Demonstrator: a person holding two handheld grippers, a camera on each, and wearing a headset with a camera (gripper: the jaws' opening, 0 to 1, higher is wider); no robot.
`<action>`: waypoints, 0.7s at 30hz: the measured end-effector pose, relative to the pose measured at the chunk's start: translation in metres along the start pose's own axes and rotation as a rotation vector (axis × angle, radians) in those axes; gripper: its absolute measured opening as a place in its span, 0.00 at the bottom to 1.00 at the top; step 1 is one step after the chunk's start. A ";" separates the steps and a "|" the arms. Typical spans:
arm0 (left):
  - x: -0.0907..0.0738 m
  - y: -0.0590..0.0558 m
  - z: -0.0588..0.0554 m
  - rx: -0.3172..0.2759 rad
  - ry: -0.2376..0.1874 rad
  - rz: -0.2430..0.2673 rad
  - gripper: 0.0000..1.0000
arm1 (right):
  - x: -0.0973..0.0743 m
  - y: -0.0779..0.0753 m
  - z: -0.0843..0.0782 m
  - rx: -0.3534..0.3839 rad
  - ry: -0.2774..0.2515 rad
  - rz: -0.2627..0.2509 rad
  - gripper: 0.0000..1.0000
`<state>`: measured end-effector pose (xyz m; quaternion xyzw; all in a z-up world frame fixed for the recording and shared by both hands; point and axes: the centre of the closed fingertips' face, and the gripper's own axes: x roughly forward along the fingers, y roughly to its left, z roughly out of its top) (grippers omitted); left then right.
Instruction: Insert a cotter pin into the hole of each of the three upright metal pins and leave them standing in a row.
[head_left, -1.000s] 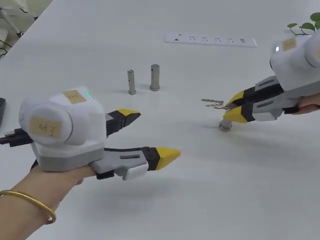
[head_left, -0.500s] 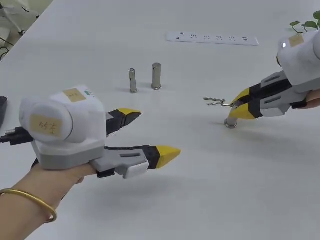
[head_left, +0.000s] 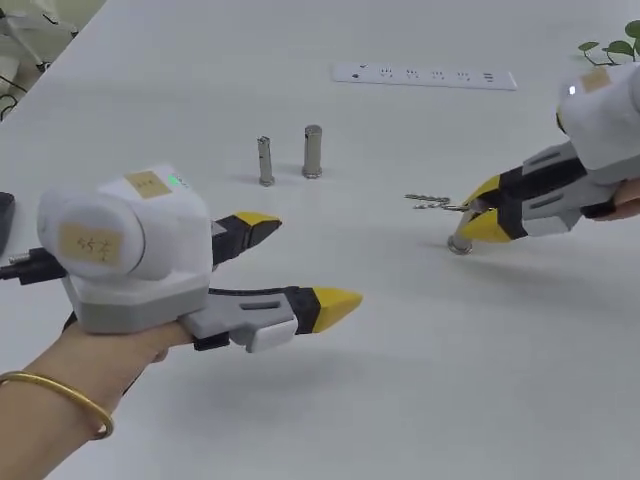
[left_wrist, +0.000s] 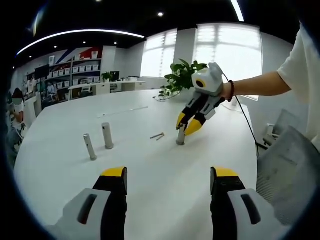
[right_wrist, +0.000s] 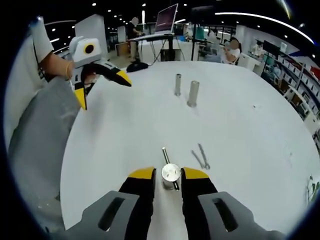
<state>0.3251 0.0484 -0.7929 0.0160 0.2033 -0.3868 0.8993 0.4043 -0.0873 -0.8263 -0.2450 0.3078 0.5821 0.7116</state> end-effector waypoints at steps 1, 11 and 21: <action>0.000 0.000 0.000 0.001 0.000 0.000 0.67 | 0.000 0.000 0.001 0.009 -0.005 -0.008 0.23; -0.007 -0.002 -0.001 -0.001 0.003 0.004 0.70 | -0.003 -0.004 0.035 0.157 -0.125 -0.064 0.37; -0.016 -0.004 0.005 -0.022 -0.010 0.012 0.76 | 0.010 -0.016 0.083 0.209 -0.257 -0.093 0.39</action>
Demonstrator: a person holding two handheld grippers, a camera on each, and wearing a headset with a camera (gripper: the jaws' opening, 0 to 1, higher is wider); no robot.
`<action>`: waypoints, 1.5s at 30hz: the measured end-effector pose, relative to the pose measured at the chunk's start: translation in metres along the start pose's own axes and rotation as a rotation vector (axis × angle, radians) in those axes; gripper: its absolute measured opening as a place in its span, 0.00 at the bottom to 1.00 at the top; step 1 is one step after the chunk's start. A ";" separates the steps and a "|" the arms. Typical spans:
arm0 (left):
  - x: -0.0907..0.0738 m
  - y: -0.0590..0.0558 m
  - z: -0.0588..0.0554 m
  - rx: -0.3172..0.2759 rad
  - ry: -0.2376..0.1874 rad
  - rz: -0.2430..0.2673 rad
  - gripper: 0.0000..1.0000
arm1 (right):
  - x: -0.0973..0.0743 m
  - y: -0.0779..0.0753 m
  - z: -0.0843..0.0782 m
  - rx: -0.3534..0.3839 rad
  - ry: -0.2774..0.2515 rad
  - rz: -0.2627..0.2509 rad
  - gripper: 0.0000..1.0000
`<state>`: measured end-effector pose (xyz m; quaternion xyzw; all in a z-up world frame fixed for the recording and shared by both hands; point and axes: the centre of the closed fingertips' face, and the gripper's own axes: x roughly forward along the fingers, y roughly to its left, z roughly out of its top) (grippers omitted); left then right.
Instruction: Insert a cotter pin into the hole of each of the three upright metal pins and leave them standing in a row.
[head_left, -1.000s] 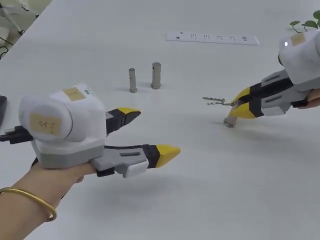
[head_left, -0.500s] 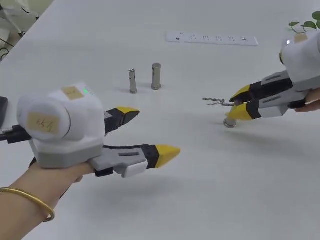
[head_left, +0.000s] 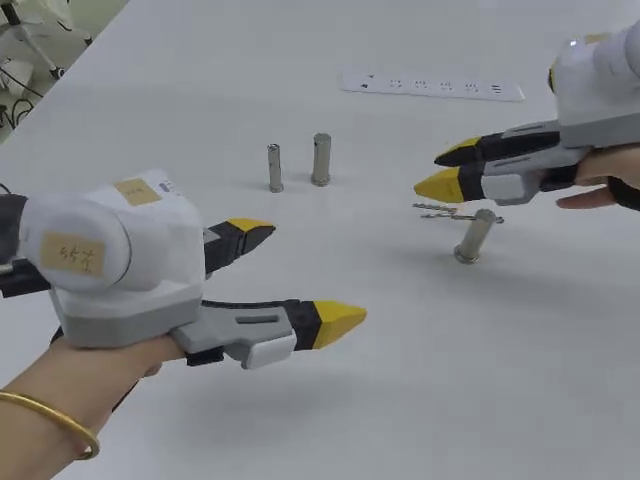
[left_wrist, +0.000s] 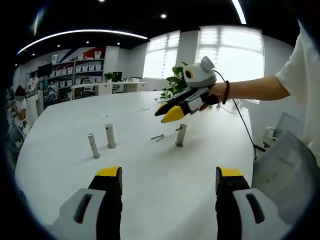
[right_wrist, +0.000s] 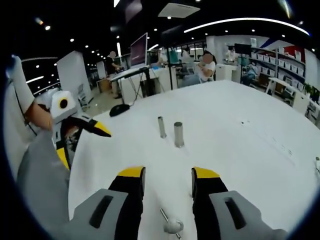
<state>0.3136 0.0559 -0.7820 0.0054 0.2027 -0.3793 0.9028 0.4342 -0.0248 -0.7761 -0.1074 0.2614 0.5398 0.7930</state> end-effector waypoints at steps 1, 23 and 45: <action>-0.001 0.000 0.000 0.001 0.001 0.001 0.77 | 0.003 0.000 0.002 -0.003 -0.004 0.000 0.39; -0.019 0.011 0.002 0.022 0.005 0.070 0.90 | 0.080 -0.007 0.029 -0.054 -0.007 -0.068 0.36; -0.024 0.015 -0.002 -0.001 -0.025 0.103 0.99 | 0.125 -0.029 0.037 0.091 -0.079 -0.179 0.26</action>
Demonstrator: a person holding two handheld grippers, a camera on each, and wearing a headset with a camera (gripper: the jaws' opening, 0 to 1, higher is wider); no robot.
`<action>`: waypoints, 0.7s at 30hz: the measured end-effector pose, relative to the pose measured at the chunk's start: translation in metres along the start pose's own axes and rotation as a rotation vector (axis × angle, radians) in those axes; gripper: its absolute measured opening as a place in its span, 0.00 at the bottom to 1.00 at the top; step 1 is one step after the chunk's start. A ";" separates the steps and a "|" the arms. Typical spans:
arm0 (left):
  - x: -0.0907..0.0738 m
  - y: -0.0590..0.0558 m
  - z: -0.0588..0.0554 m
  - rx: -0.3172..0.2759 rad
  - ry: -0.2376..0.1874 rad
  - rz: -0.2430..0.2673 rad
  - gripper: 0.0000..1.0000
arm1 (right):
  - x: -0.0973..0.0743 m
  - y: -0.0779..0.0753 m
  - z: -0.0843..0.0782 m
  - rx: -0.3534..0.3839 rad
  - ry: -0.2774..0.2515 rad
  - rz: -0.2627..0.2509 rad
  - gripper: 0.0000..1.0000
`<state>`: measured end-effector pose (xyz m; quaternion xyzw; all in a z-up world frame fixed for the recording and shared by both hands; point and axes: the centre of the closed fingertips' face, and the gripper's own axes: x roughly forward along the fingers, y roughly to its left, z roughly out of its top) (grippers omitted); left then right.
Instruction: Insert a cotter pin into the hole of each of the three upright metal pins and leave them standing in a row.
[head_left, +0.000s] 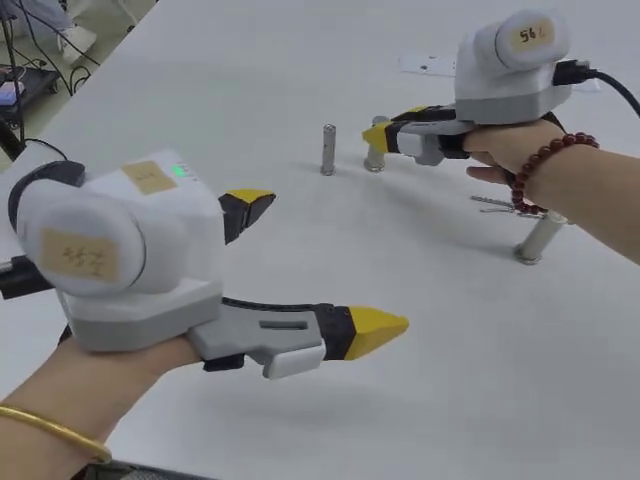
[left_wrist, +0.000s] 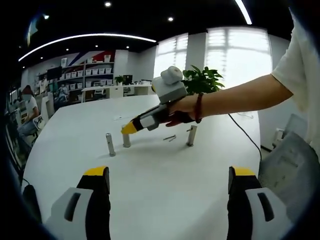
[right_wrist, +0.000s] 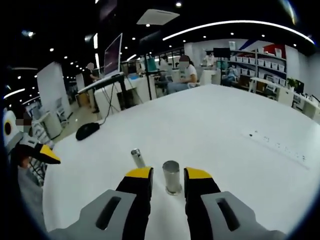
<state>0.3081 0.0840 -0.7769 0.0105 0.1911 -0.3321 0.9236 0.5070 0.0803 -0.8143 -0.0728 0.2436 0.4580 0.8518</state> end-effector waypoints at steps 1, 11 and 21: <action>0.000 0.000 0.000 -0.002 0.000 0.001 0.99 | 0.000 0.000 0.000 0.004 -0.004 -0.003 0.25; -0.001 0.003 -0.002 -0.018 -0.001 0.006 0.98 | 0.001 -0.002 0.002 0.021 -0.019 -0.023 0.16; 0.000 0.004 -0.003 -0.018 0.007 0.009 0.96 | 0.000 -0.001 0.003 -0.016 -0.004 -0.038 0.13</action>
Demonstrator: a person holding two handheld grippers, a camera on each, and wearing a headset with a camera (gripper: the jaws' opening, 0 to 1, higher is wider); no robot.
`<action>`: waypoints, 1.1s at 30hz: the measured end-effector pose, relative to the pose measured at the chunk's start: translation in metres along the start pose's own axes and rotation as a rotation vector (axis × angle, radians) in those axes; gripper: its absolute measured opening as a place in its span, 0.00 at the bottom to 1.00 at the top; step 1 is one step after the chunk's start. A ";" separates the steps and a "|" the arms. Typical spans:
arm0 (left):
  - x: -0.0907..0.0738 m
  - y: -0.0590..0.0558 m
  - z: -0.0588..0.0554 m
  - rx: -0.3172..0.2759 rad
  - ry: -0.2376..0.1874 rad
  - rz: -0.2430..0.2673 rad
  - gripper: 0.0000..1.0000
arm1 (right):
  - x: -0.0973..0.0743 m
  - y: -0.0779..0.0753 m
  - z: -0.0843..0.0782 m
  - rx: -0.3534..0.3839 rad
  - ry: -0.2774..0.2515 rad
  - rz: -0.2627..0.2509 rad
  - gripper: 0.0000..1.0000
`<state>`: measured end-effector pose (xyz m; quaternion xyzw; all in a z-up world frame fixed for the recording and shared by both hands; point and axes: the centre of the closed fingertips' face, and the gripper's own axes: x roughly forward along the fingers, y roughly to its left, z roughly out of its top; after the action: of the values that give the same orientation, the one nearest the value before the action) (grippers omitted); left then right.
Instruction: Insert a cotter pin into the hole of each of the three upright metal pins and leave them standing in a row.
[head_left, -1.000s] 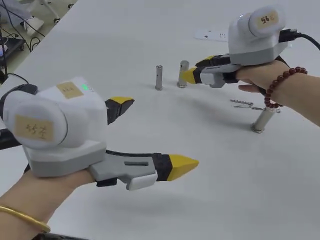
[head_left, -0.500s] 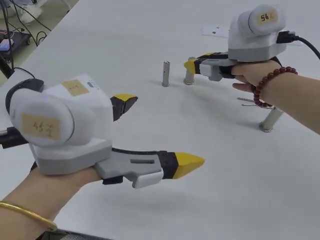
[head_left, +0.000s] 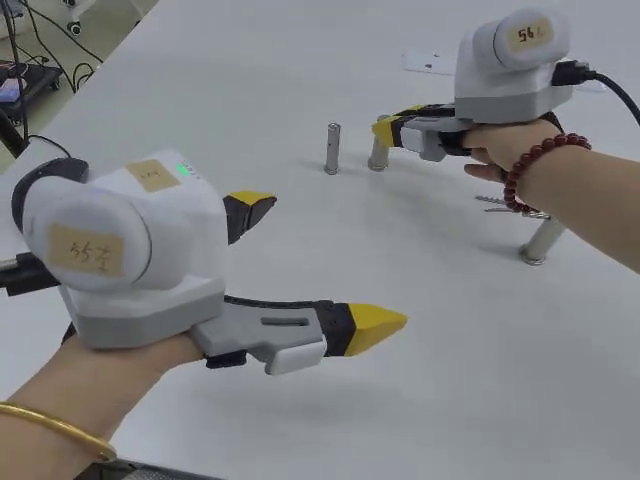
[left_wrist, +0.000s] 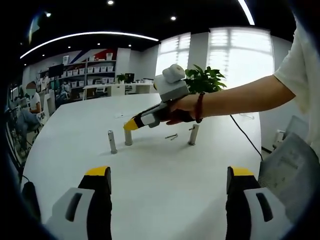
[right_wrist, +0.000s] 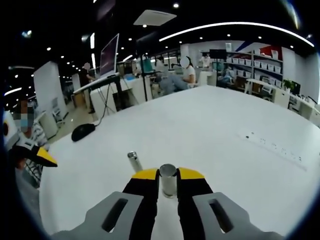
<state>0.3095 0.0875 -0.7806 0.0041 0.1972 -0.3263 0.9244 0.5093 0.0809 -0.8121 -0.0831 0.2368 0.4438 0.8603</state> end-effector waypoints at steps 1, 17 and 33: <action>0.000 0.000 0.000 0.001 0.001 -0.001 0.96 | 0.000 0.000 0.000 0.001 0.002 -0.001 0.13; 0.001 -0.005 0.000 0.019 0.008 -0.017 0.96 | -0.010 0.028 -0.002 -0.050 0.033 0.024 0.12; -0.003 -0.008 0.009 0.027 -0.012 -0.013 0.96 | -0.043 0.051 -0.011 -0.089 0.037 0.002 0.11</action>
<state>0.3059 0.0819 -0.7700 0.0134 0.1870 -0.3351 0.9234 0.4436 0.0762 -0.7981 -0.1290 0.2328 0.4532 0.8507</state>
